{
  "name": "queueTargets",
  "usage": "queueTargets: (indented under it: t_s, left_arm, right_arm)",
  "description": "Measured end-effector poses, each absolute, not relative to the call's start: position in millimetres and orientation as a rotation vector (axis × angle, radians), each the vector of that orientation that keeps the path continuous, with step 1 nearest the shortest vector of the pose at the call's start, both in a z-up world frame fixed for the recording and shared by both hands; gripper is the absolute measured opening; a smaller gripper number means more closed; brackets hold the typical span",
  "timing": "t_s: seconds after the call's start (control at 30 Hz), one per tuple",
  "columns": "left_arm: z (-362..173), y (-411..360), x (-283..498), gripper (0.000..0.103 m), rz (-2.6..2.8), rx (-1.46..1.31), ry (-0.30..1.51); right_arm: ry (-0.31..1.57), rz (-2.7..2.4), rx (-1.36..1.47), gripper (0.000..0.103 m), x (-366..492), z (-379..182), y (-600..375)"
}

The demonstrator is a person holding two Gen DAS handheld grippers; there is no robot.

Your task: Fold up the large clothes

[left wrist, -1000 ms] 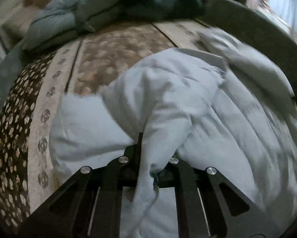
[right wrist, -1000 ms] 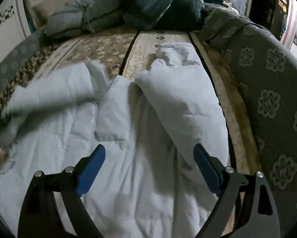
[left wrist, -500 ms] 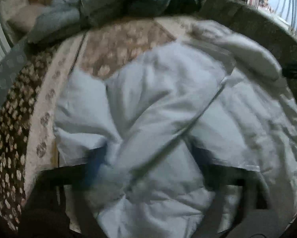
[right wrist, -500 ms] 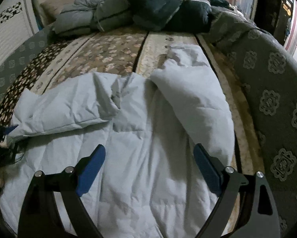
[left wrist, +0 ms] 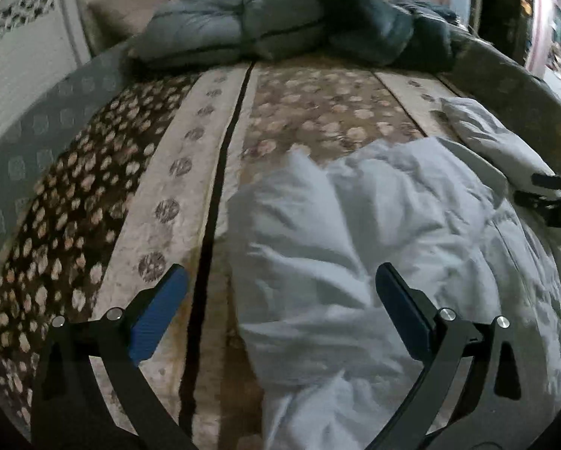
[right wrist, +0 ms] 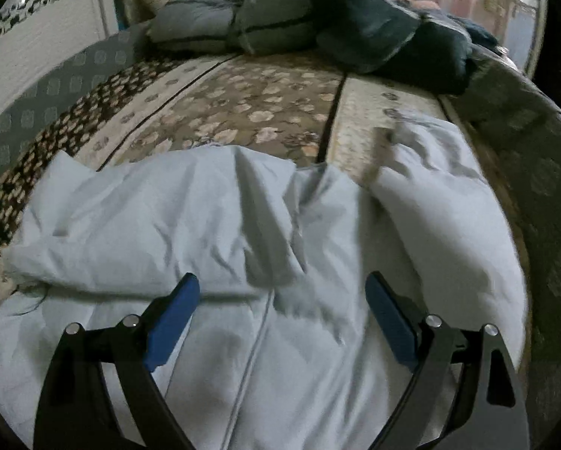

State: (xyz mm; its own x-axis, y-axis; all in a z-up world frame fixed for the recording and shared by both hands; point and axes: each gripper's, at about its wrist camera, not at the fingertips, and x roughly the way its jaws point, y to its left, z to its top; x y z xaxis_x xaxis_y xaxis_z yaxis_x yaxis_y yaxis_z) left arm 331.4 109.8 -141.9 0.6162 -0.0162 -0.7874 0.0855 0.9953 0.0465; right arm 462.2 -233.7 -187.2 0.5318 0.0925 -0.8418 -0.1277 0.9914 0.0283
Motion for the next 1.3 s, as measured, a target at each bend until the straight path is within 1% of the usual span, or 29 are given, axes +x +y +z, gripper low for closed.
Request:
queueTargets:
  t_s: [0.1,0.13,0.17,0.23,0.27,0.37,0.6,0.73,0.83,0.97,1.07,1.13,1.2,1.23,1.27,1.3]
  left_arm:
    - [-148,122,334,0.099,-0.047,0.055,0.916]
    - [-150,125,335,0.099,-0.044,0.043,0.922]
    - [-154,128,338,0.099,-0.045,0.025,0.930]
    - [-159,129,340,0.099,-0.049,0.007,0.943]
    - [-161,126,341,0.099,-0.054,0.006,0.945]
    - [-169,109,348,0.099,-0.068,0.008,0.948]
    - [-169,73,359,0.099,-0.109,-0.005,0.957]
    - [-165,58,358,0.099,-0.121,0.034,0.947]
    - [-166,53,358,0.099,-0.114,0.044,0.960]
    - [-164,53,356,0.099,-0.071,0.077,0.960]
    - [-163,51,363,0.098,-0.052,0.069,0.973]
    - [-164,45,371,0.095,-0.051,0.059,0.992]
    - [-167,35,376,0.086,-0.054,0.069,1.010]
    - [-170,29,379,0.085,-0.053,0.077,1.020]
    - [-173,26,381,0.078,-0.051,0.083,1.027]
    - [-181,23,385,0.069,-0.045,0.097,1.043]
  right_arm:
    - [1.048,0.143,-0.025,0.088,490,-211,-229]
    - [1.067,0.145,-0.023,0.079,497,-220,-229]
    - [1.092,0.164,-0.009,0.055,504,-230,-228]
    - [1.137,0.216,0.045,0.030,509,-244,-227]
    - [1.125,0.212,0.023,0.022,506,-244,-222]
    - [1.093,0.202,-0.042,0.015,493,-237,-214]
    - [1.046,-0.006,-0.086,0.014,441,-210,-256]
    - [1.081,-0.064,-0.072,0.015,406,-208,-296]
    - [1.162,-0.051,-0.029,0.018,393,-214,-317]
    - [1.108,-0.047,0.055,0.022,374,-182,-335]
    - [1.017,-0.038,0.094,0.023,377,-153,-333]
    - [0.985,-0.020,0.107,0.024,392,-143,-323]
    - [0.982,0.021,0.097,0.024,418,-148,-296]
    - [0.981,0.037,0.090,0.024,424,-151,-288]
    - [0.981,0.053,0.076,0.024,433,-158,-275]
    - [0.989,0.056,0.055,0.024,443,-168,-264]
